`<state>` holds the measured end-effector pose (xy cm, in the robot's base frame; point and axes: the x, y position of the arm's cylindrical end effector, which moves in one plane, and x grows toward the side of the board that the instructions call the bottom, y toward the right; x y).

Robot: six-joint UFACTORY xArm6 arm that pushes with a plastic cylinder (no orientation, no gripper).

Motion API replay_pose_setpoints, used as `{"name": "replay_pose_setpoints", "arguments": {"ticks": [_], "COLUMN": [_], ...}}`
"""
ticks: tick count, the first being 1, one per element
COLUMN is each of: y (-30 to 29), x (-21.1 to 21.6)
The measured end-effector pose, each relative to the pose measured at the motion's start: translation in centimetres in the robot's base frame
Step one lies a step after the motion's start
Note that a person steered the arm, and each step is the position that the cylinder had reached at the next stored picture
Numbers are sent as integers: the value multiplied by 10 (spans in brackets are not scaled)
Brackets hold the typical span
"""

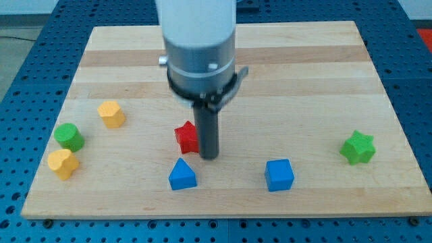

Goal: Slightly move the red star to the top right of the blue triangle

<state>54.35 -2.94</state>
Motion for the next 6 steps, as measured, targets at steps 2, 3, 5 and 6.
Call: {"name": "replay_pose_setpoints", "arguments": {"ticks": [2, 3, 5, 6], "y": [21, -71, -79, -116], "x": [-77, -72, -41, -66]}}
